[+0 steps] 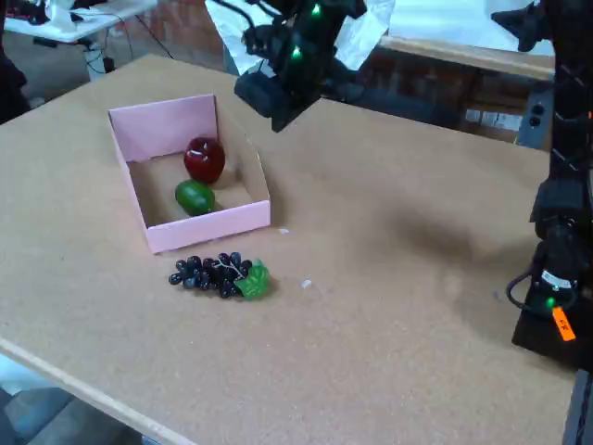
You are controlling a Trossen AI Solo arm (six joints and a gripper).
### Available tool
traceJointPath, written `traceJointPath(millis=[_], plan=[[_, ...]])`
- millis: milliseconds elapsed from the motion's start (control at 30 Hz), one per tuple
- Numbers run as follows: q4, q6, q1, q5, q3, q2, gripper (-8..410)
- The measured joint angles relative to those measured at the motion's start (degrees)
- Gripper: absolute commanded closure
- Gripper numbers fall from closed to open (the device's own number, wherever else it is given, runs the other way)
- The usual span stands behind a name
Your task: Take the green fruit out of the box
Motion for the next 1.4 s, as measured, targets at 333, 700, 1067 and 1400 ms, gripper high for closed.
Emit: traceJointPath(millis=[333, 700, 1067, 1400], plan=[[-1.5, -1.1, 0.0, 0.1, 9.0, 8.4, 402], [-4.6, -1.3, 0.0, 0.9, 22.3, 18.4, 402], [-4.5, -0.7, -0.2, 4.5, 23.6, 19.3, 402], [-4.1, -0.4, -1.8, 4.2, 23.6, 20.4, 402]])
